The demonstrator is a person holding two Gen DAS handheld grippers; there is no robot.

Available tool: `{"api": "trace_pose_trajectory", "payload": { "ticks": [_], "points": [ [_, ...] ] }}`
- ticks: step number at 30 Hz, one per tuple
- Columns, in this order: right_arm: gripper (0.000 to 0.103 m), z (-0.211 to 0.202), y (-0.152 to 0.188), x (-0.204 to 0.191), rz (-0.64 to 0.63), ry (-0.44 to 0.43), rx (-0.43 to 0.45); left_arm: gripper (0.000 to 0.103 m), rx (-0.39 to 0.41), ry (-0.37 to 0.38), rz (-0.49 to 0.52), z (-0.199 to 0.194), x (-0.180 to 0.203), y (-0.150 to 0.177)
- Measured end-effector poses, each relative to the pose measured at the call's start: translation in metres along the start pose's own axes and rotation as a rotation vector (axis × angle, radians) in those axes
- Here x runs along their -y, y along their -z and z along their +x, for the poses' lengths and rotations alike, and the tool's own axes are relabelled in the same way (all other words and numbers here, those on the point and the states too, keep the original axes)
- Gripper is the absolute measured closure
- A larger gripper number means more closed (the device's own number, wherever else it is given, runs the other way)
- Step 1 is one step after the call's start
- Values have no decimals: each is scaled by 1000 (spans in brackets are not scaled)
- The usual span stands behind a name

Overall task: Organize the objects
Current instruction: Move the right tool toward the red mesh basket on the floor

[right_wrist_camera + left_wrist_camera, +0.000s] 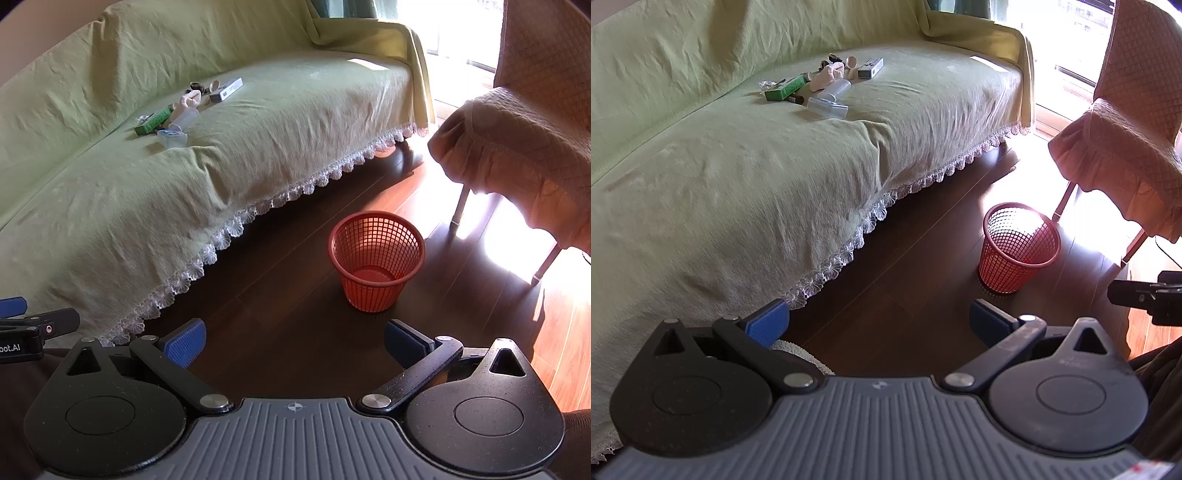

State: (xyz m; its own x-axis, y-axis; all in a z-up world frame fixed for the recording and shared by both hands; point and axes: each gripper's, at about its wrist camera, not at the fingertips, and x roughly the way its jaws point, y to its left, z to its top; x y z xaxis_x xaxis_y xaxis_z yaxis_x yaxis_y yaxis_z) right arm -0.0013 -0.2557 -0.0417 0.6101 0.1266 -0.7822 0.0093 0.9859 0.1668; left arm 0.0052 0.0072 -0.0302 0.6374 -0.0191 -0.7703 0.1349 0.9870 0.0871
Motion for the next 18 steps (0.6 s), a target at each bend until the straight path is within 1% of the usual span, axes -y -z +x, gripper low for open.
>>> {"api": "trace_pose_trajectory", "payload": {
  "ticks": [10, 18],
  "points": [
    [2, 11, -3, 6, 11, 0, -23, 1, -21, 5, 8, 8, 1, -1],
    [2, 24, -9, 12, 16, 4, -44, 1, -41, 13, 20, 23, 2, -8]
  ]
}}
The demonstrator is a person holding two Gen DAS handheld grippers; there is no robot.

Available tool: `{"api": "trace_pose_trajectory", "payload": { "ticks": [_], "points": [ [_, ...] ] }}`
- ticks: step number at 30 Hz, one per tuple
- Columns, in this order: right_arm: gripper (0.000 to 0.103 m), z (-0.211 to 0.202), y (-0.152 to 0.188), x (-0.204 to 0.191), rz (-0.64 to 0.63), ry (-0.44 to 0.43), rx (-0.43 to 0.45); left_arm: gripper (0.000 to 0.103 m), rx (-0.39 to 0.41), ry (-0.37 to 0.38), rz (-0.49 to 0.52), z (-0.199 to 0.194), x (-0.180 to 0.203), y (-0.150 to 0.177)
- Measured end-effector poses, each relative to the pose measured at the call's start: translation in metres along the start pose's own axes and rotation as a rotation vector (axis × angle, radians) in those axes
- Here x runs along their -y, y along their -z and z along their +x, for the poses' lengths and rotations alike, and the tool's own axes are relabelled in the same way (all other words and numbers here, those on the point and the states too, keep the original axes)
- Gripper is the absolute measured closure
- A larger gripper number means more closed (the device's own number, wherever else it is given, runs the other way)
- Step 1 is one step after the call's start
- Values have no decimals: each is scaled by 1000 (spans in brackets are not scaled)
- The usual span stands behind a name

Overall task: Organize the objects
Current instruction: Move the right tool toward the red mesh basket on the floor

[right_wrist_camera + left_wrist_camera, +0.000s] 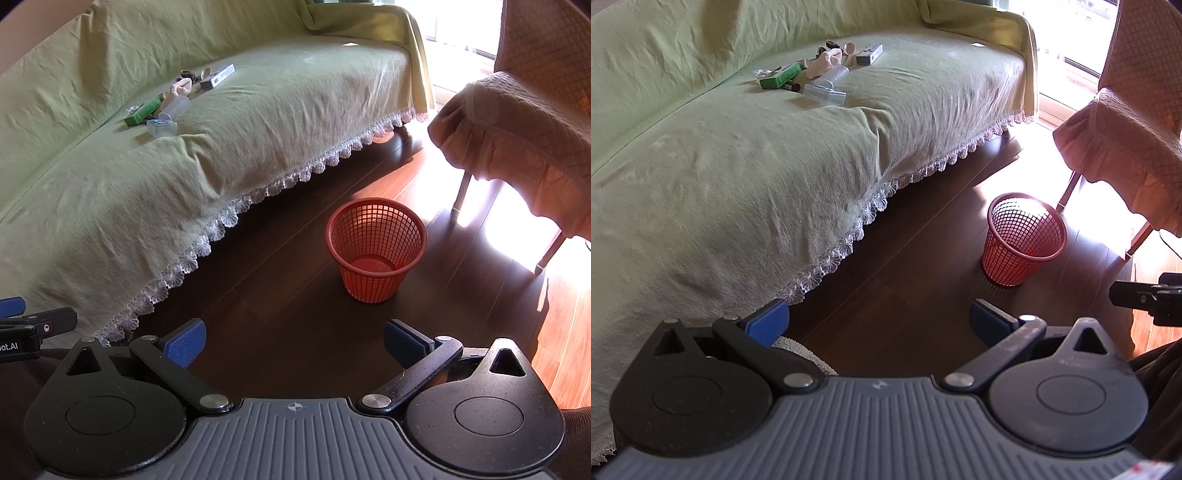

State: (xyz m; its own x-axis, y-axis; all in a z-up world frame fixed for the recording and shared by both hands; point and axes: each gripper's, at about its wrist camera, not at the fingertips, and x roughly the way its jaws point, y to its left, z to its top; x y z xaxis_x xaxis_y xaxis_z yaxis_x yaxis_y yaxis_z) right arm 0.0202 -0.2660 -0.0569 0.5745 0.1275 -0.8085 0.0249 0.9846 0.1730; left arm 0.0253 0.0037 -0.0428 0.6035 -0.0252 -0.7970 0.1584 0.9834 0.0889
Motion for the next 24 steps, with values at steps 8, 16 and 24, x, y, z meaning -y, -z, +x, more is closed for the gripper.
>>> {"api": "trace_pose_trajectory", "payload": {
  "ticks": [8, 16, 24],
  "points": [
    [2, 20, -6, 5, 1, 13, -23, 1, -28, 3, 19, 19, 2, -6],
    [4, 45, -23, 21, 3, 38, -9, 1, -35, -8, 42, 44, 1, -19],
    [15, 89, -53, 65, 58, 83, 5, 1, -12, -13, 77, 88, 2, -49]
  ]
}}
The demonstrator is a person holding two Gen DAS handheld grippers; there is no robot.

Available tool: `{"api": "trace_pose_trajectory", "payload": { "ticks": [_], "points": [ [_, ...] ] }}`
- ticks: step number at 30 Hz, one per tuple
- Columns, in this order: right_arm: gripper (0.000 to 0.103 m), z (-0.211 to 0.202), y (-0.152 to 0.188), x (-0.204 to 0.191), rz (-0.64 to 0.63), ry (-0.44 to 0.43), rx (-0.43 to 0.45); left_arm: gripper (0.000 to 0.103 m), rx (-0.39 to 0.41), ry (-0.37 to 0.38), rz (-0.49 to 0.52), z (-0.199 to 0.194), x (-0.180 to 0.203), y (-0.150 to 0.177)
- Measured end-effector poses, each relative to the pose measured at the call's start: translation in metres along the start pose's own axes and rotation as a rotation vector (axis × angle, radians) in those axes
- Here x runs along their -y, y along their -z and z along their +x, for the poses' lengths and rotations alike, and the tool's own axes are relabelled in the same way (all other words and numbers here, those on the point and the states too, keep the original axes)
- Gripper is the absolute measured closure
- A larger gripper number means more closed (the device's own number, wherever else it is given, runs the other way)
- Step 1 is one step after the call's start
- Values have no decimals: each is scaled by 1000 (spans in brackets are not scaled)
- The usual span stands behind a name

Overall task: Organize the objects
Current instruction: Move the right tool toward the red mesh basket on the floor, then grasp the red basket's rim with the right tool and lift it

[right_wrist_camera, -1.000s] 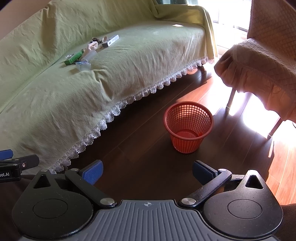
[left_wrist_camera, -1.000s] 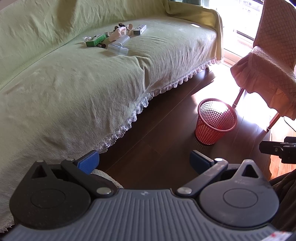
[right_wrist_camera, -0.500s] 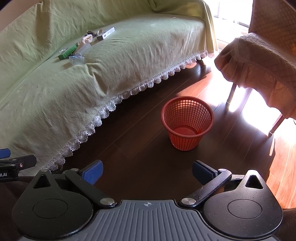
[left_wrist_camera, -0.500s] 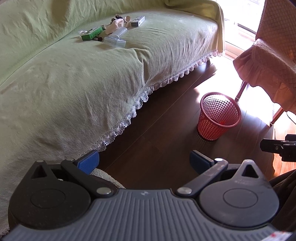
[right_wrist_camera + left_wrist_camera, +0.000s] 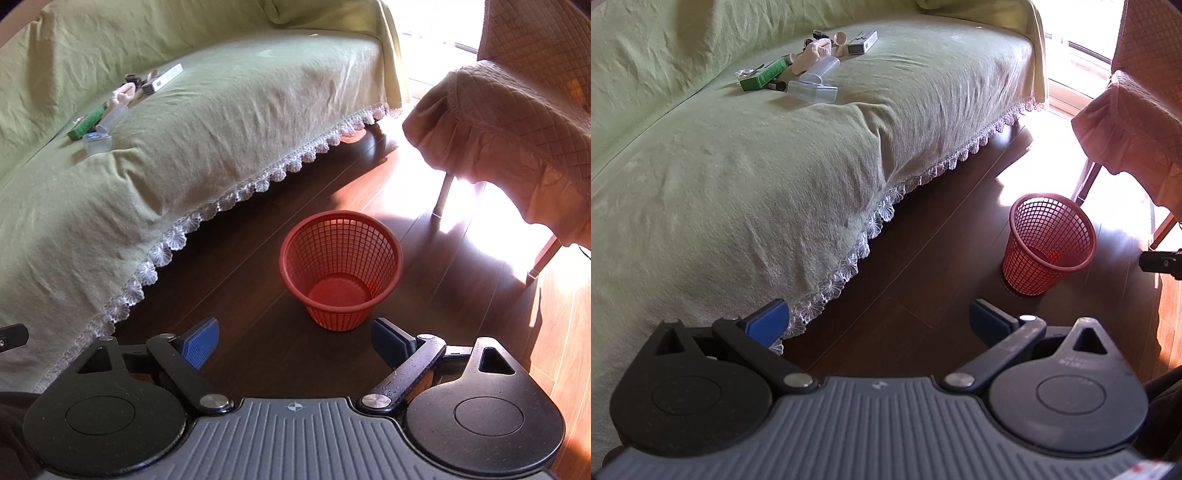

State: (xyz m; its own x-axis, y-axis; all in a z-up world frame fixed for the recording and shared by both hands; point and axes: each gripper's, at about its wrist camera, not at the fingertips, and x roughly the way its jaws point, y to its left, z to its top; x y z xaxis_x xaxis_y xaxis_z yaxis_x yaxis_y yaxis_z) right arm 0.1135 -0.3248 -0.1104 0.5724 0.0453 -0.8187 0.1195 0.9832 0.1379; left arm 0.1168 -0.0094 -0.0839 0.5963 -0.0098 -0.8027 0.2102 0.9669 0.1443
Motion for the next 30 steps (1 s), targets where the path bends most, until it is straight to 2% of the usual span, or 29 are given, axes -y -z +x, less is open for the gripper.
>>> {"api": "trace_pose_trajectory", "payload": {
  "ticks": [6, 13, 20, 25, 30],
  "points": [
    [19, 48, -21, 43, 86, 27, -6, 1, 25, 13, 35, 43, -2, -35],
    [40, 119, -30, 100, 233, 55, -83, 1, 57, 25, 84, 96, 2, -72],
    [61, 183, -22, 149, 369, 76, -169, 1, 35, 4, 123, 159, 3, -86],
    [67, 214, -20, 168, 445, 82, -201, 1, -17, -8, 93, 197, -9, -93],
    [67, 236, -20, 178, 490, 106, -227, 1, -17, 15, 82, 214, -13, -103]
  ]
}}
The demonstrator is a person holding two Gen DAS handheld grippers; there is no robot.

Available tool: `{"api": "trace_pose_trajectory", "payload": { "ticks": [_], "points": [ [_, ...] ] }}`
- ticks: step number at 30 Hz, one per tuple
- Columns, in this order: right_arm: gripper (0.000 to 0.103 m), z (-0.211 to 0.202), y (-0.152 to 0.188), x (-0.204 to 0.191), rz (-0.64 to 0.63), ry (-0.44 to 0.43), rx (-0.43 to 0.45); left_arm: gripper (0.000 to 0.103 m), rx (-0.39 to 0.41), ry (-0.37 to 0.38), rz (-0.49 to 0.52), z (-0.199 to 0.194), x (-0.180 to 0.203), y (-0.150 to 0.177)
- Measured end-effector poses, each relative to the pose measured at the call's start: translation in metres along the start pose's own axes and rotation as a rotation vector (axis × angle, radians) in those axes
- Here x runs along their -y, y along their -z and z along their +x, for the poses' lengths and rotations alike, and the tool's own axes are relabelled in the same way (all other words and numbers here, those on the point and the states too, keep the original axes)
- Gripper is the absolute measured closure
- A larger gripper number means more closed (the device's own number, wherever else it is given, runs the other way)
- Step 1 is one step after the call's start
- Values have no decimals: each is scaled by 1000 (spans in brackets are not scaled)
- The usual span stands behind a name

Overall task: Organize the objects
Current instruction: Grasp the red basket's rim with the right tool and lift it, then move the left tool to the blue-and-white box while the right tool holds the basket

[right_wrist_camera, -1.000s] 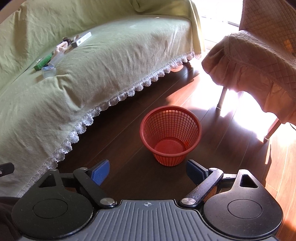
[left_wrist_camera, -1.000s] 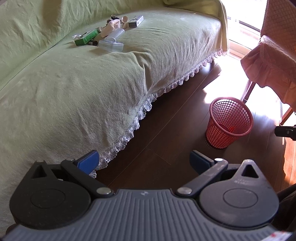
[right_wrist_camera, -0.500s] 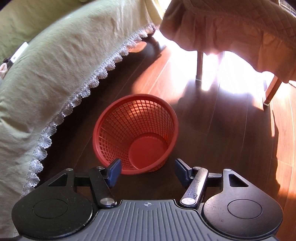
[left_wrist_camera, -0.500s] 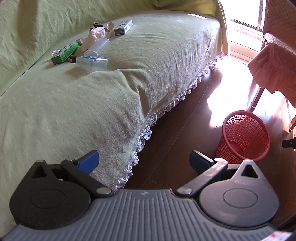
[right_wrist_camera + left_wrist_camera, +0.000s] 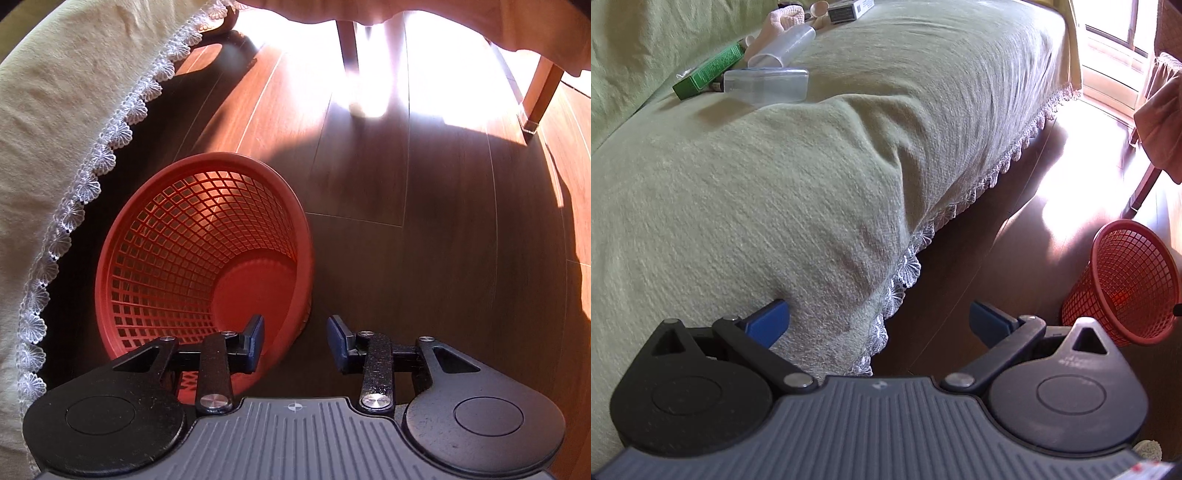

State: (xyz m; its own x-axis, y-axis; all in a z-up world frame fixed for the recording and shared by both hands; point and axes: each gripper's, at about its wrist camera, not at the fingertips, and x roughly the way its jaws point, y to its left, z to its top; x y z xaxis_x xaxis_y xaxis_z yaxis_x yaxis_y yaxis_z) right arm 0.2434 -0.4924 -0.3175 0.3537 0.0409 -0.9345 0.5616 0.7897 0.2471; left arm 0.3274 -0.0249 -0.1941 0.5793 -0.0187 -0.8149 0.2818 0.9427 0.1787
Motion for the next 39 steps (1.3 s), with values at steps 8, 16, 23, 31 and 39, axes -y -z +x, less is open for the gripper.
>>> {"api": "trace_pose_trajectory", "payload": {
  "ticks": [8, 16, 23, 31, 39],
  "points": [
    [81, 23, -6, -1, 100, 7, -38, 1, -8, 46, 7, 6, 1, -7],
    [95, 6, -1, -18, 162, -39, -40, 1, 41, 50, 44, -9, 8, -6],
    [96, -26, 14, -62, 27, 16, -18, 1, 83, 51, 55, -26, 8, -4],
    [96, -34, 11, -91, 91, -98, -48, 1, 93, 54, 80, -39, 11, -6],
    [96, -25, 2, -111, 94, -132, -128, 1, 99, 90, 194, -33, 23, -22]
  ]
}}
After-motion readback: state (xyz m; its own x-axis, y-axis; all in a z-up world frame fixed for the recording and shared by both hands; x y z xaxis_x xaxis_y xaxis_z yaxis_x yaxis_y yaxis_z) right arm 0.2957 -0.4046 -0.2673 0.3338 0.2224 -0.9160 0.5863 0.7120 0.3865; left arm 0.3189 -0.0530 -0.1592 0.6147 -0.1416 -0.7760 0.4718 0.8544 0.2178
